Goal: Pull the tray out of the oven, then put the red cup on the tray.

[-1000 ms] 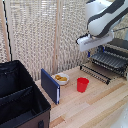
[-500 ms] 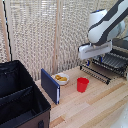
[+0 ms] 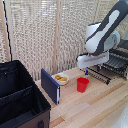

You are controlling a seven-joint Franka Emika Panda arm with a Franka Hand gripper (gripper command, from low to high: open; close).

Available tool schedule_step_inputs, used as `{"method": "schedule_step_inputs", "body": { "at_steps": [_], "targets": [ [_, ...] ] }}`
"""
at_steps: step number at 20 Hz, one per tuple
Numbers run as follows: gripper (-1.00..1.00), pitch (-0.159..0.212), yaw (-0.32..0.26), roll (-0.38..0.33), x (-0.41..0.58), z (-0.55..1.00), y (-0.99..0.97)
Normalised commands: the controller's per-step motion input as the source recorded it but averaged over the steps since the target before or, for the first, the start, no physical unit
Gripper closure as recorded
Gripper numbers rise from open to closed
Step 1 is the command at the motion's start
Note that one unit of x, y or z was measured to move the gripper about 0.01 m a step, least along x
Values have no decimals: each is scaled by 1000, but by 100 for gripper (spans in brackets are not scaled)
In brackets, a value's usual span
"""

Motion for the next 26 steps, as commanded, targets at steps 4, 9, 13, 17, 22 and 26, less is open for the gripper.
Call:
{"method": "schedule_step_inputs", "body": {
  "at_steps": [4, 9, 13, 17, 22, 26],
  "targets": [
    [-100, -11, -40, 70, -59, -402, 0],
    [-100, -53, -46, 60, -25, -312, -206],
    [100, -11, -14, 76, 10, -192, -154],
    [100, -5, 5, 11, -28, -46, -6],
    [100, -2, 16, 1, 117, -23, -8],
    [100, -10, -32, -1, 275, 6, 29]
  ]
}}
